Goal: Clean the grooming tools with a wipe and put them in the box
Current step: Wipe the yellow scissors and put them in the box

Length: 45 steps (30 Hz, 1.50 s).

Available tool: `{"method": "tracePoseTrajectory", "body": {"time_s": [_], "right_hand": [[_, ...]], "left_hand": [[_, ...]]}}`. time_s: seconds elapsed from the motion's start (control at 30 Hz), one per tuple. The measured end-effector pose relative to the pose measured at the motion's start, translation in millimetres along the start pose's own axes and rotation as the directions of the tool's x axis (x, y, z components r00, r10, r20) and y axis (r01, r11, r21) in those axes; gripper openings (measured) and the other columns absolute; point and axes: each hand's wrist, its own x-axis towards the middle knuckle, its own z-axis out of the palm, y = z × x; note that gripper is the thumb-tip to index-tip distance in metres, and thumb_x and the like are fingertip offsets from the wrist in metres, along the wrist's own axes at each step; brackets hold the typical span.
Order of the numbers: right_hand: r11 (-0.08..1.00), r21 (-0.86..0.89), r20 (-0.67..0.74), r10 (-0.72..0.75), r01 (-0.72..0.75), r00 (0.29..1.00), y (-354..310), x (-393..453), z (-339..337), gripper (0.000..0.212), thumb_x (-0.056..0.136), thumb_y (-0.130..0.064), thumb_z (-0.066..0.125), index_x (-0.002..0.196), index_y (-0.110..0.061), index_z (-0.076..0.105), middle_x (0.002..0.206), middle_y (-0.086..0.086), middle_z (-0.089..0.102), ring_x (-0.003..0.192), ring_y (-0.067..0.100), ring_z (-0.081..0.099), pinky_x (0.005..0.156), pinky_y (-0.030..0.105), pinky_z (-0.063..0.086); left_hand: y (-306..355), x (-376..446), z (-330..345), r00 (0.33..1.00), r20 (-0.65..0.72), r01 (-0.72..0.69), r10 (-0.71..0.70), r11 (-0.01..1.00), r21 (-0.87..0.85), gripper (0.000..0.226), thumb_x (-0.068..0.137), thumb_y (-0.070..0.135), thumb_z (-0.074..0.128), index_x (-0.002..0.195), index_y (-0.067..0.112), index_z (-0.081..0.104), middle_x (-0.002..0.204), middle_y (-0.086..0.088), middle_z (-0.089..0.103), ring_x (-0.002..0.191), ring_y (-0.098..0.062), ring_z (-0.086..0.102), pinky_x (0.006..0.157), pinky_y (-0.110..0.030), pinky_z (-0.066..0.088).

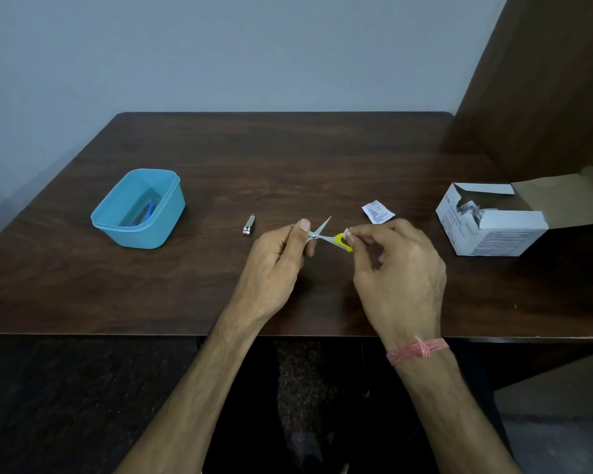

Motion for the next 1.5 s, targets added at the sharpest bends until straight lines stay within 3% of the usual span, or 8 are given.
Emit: {"method": "tracePoseTrajectory", "body": {"time_s": [0.23,0.53,0.67,0.77,1.1,1.2,1.3,1.5], "right_hand": [[0.954,0.160,0.163,0.229,-0.254,0.960,5.5,5.7,-1.2,0.005,0.101,-0.035,0.079,0.098,-0.034,0.082,0.087,-0.022,0.079,0.070,0.007,0.076,0.086,0.040,0.063],[0.951,0.295,0.072,0.075,-0.093,0.995,2.6,6.9,9.5,0.010,0.103,-0.020,0.077,0.104,-0.029,0.082,0.091,-0.019,0.079,0.078,0.001,0.074,0.070,0.027,0.059],[0.947,0.316,0.080,0.040,-0.063,0.996,3.7,6.1,15.1,0.010,0.104,-0.020,0.077,0.106,-0.028,0.081,0.095,-0.018,0.080,0.083,0.001,0.076,0.069,0.026,0.058],[0.931,0.345,0.081,0.101,-0.123,0.992,2.0,1.7,18.2,0.007,0.101,-0.025,0.081,0.101,-0.031,0.083,0.087,-0.021,0.079,0.071,0.005,0.074,0.062,0.028,0.056],[0.762,0.528,0.206,0.313,-0.375,0.927,9.2,-6.5,21.2,0.005,0.094,-0.039,0.089,0.095,-0.035,0.087,0.094,-0.014,0.081,0.074,0.022,0.075,0.064,0.055,0.063],[0.660,0.556,0.286,0.418,-0.505,0.862,11.5,-2.9,17.3,0.013,0.089,-0.040,0.092,0.090,-0.028,0.088,0.079,0.002,0.080,0.061,0.020,0.068,0.056,0.040,0.058],[0.508,0.630,0.378,0.459,-0.587,0.804,9.1,1.7,14.7,0.010,0.090,-0.028,0.092,0.093,-0.019,0.088,0.081,0.004,0.082,0.058,0.011,0.065,0.049,0.026,0.052],[0.288,0.638,0.552,0.475,-0.714,0.686,2.1,6.3,14.4,0.016,0.095,-0.022,0.086,0.107,-0.012,0.086,0.095,0.006,0.085,0.055,0.005,0.059,0.047,0.020,0.049]], "left_hand": [[2.0,-1.6,1.6,1.000,0.013,-0.007,0.007,1.000,-0.008,0.053,0.122,0.037,0.043,0.079,0.013,0.065,0.056,0.010,0.032,0.047,-0.006,0.029,0.048,-0.017,0.027],[-2.6,0.3,2.1,0.999,0.046,0.024,-0.026,0.999,0.030,0.050,0.110,0.057,0.061,0.079,0.019,0.070,0.054,0.000,0.042,0.041,-0.015,0.043,0.046,-0.030,0.039],[-2.7,1.6,1.1,0.996,0.086,0.005,-0.005,1.000,0.000,0.038,0.115,0.052,0.056,0.097,0.024,0.075,0.053,0.007,0.037,0.041,-0.016,0.042,0.046,-0.037,0.048],[-4.8,4.1,1.5,0.996,0.079,0.050,-0.047,0.998,-0.042,0.039,0.117,0.045,0.055,0.093,0.021,0.076,0.054,0.008,0.036,0.044,-0.014,0.037,0.044,-0.040,0.050],[-6.3,6.3,0.2,0.997,0.055,0.065,-0.060,0.992,-0.111,0.041,0.117,0.040,0.055,0.093,0.016,0.076,0.058,0.003,0.034,0.049,-0.010,0.036,0.044,-0.036,0.049],[-6.8,6.1,0.6,0.997,0.072,0.044,-0.037,0.995,-0.093,0.040,0.118,0.042,0.052,0.097,0.019,0.076,0.059,0.003,0.034,0.049,-0.011,0.036,0.044,-0.037,0.049],[-6.1,6.0,0.9,0.995,0.100,0.027,-0.021,0.998,-0.065,0.039,0.118,0.044,0.052,0.097,0.021,0.075,0.059,-0.001,0.033,0.048,-0.012,0.035,0.044,-0.039,0.049],[-6.3,6.2,0.3,0.994,0.113,0.007,0.003,0.997,-0.080,0.037,0.119,0.042,0.051,0.096,0.022,0.073,0.059,-0.003,0.032,0.047,-0.010,0.033,0.043,-0.035,0.048]]}}
